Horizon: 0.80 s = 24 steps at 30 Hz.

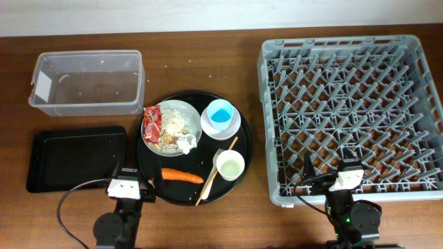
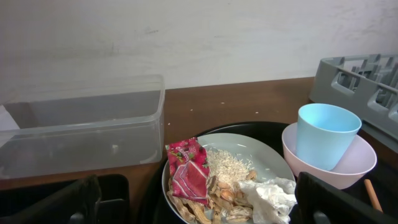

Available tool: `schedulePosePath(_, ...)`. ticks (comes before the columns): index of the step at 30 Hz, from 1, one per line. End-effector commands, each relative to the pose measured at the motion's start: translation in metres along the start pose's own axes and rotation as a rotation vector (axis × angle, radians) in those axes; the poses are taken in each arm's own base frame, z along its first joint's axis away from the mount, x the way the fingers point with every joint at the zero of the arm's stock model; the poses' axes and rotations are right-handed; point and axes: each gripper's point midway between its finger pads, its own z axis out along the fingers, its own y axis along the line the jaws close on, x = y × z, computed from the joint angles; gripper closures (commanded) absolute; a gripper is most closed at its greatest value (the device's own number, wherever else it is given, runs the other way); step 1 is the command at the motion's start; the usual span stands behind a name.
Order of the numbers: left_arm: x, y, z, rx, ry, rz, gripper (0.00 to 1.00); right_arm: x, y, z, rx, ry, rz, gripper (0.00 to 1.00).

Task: Sort waste into correct bins and load items into the dishwasher rack
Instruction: 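Move the left gripper toward the red snack wrapper on the plate, then grasp the red wrapper with the left gripper and drop it in the clear bin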

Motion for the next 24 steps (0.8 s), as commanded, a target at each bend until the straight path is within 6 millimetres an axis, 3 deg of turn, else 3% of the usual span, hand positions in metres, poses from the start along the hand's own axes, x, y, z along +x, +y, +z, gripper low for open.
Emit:
schedulePosePath(1, 0.002, -0.004, 0.0, 0.02, 0.004, 0.016, 0.01, 0.002, 0.002, 0.0, -0.013, 0.002, -0.003, 0.01)
schedulePosePath(9, 0.002, -0.004, 0.0, 0.02, 0.004, 0.015, 0.01, 0.002, 0.003, 0.0, -0.017, 0.003, 0.007, 0.01)
schedulePosePath(10, 0.002, -0.004, 0.0, 0.02, 0.003, 0.006, 0.01, 0.001, 0.004, 0.0, -0.019, 0.0, 0.081, 0.01)
schedulePosePath(13, 0.0, -0.009, -0.002, 0.051, 0.025, -0.081, 0.01, -0.008, 0.022, -0.006, -0.127, 0.025, 0.151, 0.01)
schedulePosePath(15, -0.006, -0.017, -0.012, 0.094, 0.086, -0.087, 0.01, -0.019, 0.026, -0.016, -0.145, 0.066, 0.154, 0.01)
schedulePosePath(18, -0.042, -0.015, -0.024, 0.091, 0.15, -0.092, 0.01, -0.047, 0.027, -0.036, -0.143, 0.099, 0.157, 0.01)
schedulePosePath(20, -0.047, -0.015, -0.019, 0.09, 0.269, -0.103, 0.01, -0.061, 0.027, -0.042, -0.139, 0.153, 0.163, 0.01)
schedulePosePath(24, -0.049, -0.014, 0.005, 0.089, 0.526, -0.125, 0.01, -0.061, 0.027, -0.031, -0.12, 0.393, 0.187, 0.01)
